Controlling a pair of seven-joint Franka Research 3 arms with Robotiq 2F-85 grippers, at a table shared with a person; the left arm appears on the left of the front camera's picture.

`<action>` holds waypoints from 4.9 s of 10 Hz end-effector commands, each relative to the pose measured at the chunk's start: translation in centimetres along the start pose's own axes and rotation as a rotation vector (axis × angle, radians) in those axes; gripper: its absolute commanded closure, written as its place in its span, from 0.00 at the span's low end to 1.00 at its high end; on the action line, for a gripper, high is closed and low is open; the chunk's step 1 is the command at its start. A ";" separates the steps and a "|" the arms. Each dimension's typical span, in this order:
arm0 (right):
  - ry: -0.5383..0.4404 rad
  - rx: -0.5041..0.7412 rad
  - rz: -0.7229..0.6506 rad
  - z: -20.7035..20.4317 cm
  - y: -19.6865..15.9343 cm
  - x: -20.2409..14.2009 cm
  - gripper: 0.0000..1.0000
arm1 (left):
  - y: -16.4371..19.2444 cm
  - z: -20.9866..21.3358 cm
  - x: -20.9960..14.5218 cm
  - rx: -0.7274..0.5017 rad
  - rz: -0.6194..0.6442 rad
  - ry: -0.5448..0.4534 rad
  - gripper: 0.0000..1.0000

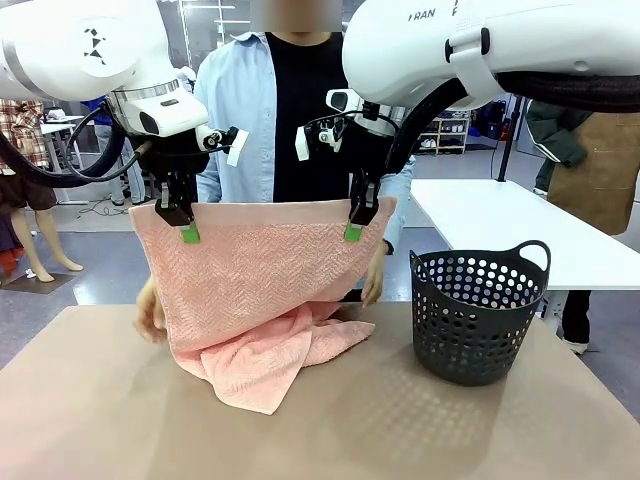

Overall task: Fold the towel.
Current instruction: Release the end of the 100 cm Hotel Towel you were holding and grab the top end of the folded side.

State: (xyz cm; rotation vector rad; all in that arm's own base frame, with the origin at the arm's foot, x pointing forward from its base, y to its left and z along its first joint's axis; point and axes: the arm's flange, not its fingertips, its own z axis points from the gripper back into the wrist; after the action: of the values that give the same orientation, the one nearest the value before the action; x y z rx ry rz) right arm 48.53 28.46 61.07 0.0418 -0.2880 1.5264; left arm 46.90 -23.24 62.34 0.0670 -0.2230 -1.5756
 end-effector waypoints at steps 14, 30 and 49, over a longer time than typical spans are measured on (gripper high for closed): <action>-0.001 -0.002 0.004 0.0 -0.1 -0.1 1.00 | 0.0 0.0 -0.1 -0.003 0.000 -0.011 1.00; -0.001 -0.002 0.004 0.0 -0.1 -0.1 1.00 | 0.0 0.0 -0.1 -0.003 0.000 -0.011 1.00; 0.026 -0.022 0.001 1.8 0.7 0.8 0.27 | -0.1 2.2 0.4 0.021 -0.027 0.003 0.17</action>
State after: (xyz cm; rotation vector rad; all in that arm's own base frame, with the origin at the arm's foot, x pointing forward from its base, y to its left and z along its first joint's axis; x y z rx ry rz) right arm 48.10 28.75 61.74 0.0341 -0.2891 1.5365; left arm 46.59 -23.58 63.52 0.0763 -0.2427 -1.5850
